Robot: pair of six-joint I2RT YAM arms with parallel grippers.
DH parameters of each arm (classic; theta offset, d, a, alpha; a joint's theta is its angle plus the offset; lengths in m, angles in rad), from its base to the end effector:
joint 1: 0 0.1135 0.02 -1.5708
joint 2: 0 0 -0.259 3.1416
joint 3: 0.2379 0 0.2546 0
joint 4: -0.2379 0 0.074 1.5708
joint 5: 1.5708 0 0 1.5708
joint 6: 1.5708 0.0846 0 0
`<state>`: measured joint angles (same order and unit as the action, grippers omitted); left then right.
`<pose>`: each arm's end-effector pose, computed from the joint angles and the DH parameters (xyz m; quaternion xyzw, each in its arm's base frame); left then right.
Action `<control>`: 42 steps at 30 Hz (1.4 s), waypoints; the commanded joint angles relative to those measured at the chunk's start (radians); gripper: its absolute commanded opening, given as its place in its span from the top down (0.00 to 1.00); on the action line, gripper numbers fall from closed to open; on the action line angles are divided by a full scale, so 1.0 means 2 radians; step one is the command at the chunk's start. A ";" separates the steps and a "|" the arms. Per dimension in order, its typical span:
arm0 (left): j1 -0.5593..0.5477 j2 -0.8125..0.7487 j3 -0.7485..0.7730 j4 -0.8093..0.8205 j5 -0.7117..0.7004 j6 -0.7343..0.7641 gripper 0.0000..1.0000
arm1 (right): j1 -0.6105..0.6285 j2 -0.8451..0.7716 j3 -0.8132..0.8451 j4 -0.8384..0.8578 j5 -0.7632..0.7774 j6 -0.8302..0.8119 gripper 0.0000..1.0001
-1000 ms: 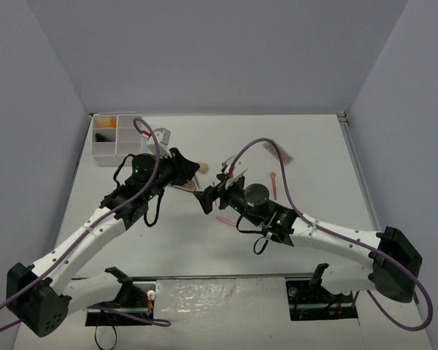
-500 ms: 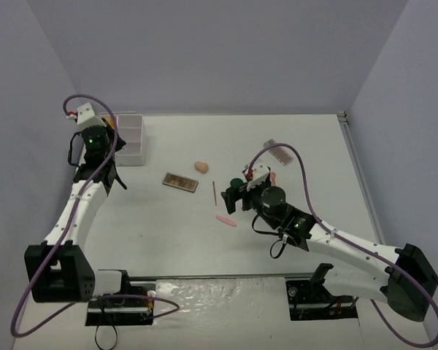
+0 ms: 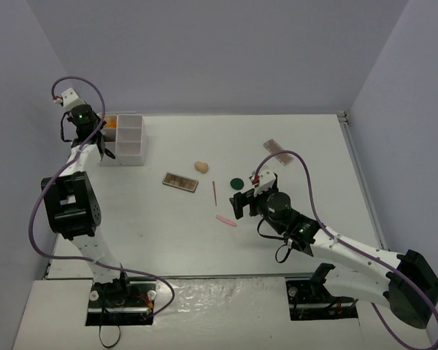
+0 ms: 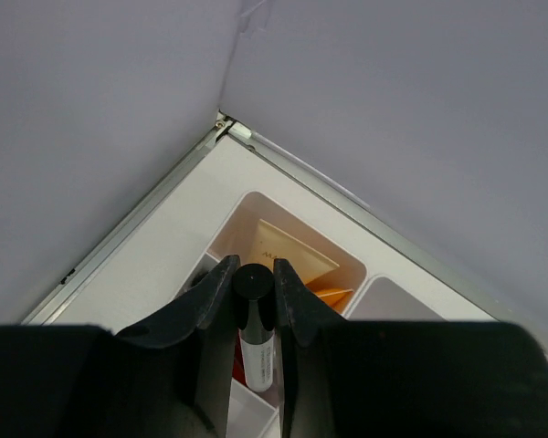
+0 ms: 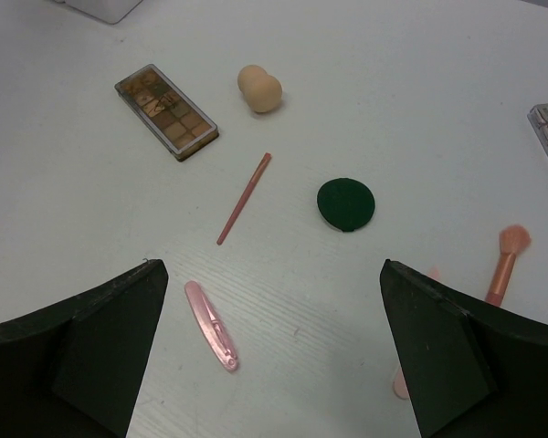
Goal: Organize the makeup
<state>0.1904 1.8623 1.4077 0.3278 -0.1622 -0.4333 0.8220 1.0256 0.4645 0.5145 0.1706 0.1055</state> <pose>0.4877 0.1079 0.2869 -0.2805 0.6955 -0.0195 0.6612 0.2041 0.1985 0.2468 -0.1976 0.6956 0.2526 0.6428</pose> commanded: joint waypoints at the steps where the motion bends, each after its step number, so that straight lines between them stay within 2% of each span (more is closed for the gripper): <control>1: 0.003 0.014 0.054 0.047 -0.011 -0.001 1.00 | -0.006 -0.010 0.003 0.044 0.002 0.000 0.00; 6: 0.003 0.034 0.045 0.060 -0.012 -0.012 0.99 | -0.008 -0.007 0.001 0.044 0.006 0.000 0.00; 12: 0.004 0.040 0.036 0.058 -0.011 -0.014 0.71 | -0.009 -0.007 0.008 0.036 0.004 0.001 0.00; 15: 0.004 0.039 0.031 0.056 -0.007 -0.013 0.52 | -0.009 -0.010 0.013 0.024 0.002 0.003 0.00; 19: 0.004 0.012 0.020 0.048 0.002 -0.013 0.37 | -0.009 -0.017 0.023 0.007 0.007 0.005 0.00; 23: 0.004 -0.035 0.007 0.024 0.002 -0.013 0.29 | -0.018 -0.017 0.058 -0.042 0.043 0.019 0.00; 26: 0.001 -0.087 -0.014 -0.020 0.022 -0.025 0.21 | -0.058 0.010 0.126 -0.127 0.043 0.042 0.00; 28: -0.005 -0.134 -0.031 -0.051 0.051 -0.037 0.18 | -0.111 0.031 0.154 -0.159 0.020 0.043 0.00; 32: -0.018 -0.229 -0.069 -0.149 0.117 -0.061 0.13 | -0.198 0.067 0.221 -0.190 -0.056 0.032 0.00; 36: -0.035 -0.320 -0.119 -0.244 0.187 -0.054 0.04 | -0.269 0.131 0.278 -0.220 -0.093 0.000 0.00; 39: -0.038 -0.376 -0.151 -0.304 0.230 -0.036 0.03 | -0.317 0.208 0.321 -0.229 -0.146 -0.014 0.00; 42: -0.047 -0.438 -0.195 -0.327 0.239 -0.027 0.03 | -0.348 0.256 0.360 -0.239 -0.197 -0.030 0.00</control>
<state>0.1115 1.1072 1.0927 -0.1710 0.2051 -0.5181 0.1995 1.4164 1.0858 0.0792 -0.0496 0.1075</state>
